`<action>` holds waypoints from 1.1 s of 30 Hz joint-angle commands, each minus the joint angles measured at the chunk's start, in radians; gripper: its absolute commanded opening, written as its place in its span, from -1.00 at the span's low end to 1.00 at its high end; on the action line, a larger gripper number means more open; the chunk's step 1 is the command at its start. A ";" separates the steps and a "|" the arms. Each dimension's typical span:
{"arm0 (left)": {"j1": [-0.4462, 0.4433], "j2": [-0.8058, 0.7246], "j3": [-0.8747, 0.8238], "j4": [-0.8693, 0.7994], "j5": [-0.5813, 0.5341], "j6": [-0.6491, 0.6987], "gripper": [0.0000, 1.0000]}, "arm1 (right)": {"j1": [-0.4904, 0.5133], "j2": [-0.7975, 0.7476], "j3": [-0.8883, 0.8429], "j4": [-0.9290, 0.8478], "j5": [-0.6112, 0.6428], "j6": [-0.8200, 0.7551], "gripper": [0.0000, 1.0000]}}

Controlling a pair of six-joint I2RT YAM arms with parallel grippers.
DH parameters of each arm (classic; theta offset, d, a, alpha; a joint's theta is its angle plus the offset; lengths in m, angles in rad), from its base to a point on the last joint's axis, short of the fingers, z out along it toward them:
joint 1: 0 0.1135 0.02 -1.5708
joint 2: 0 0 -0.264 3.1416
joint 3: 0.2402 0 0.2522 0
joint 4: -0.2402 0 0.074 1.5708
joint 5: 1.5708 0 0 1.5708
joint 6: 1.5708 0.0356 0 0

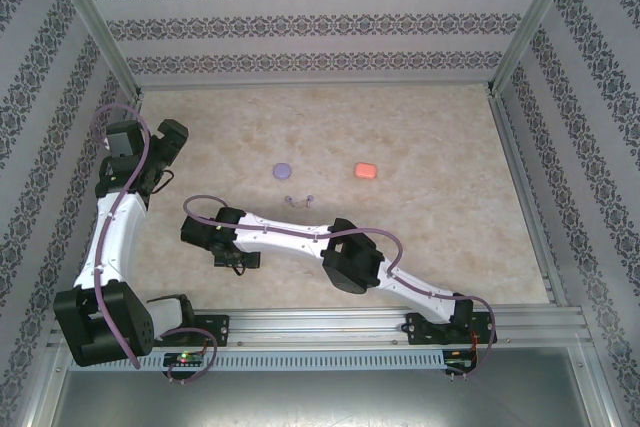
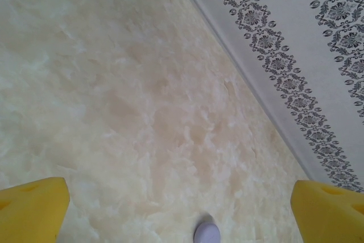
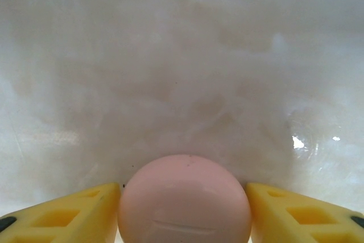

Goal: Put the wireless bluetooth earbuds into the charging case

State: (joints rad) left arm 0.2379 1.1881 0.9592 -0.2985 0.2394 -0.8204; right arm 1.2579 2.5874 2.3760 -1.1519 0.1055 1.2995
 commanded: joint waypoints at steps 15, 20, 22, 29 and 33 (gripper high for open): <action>0.012 -0.019 0.030 0.087 0.185 -0.016 0.99 | -0.004 -0.244 -0.220 0.075 0.187 -0.113 -0.18; 0.011 -0.006 0.014 0.129 0.243 -0.070 0.99 | -0.030 -0.415 -0.399 0.154 0.235 -0.138 -0.18; 0.009 0.003 0.000 0.162 0.272 -0.084 0.99 | -0.055 -0.486 -0.485 0.199 0.240 -0.148 -0.19; -0.041 0.035 -0.090 0.369 0.342 -0.097 0.99 | -0.230 -0.707 -0.768 0.345 0.221 -0.192 -0.18; -0.107 0.060 -0.137 0.486 0.366 -0.074 0.99 | -0.356 -0.808 -0.895 0.443 0.186 -0.212 -0.18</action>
State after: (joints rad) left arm 0.1734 1.2339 0.8467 0.0292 0.5587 -0.8989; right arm 0.9630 1.8492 1.5494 -0.8001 0.2981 1.1202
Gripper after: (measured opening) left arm 0.994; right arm 0.472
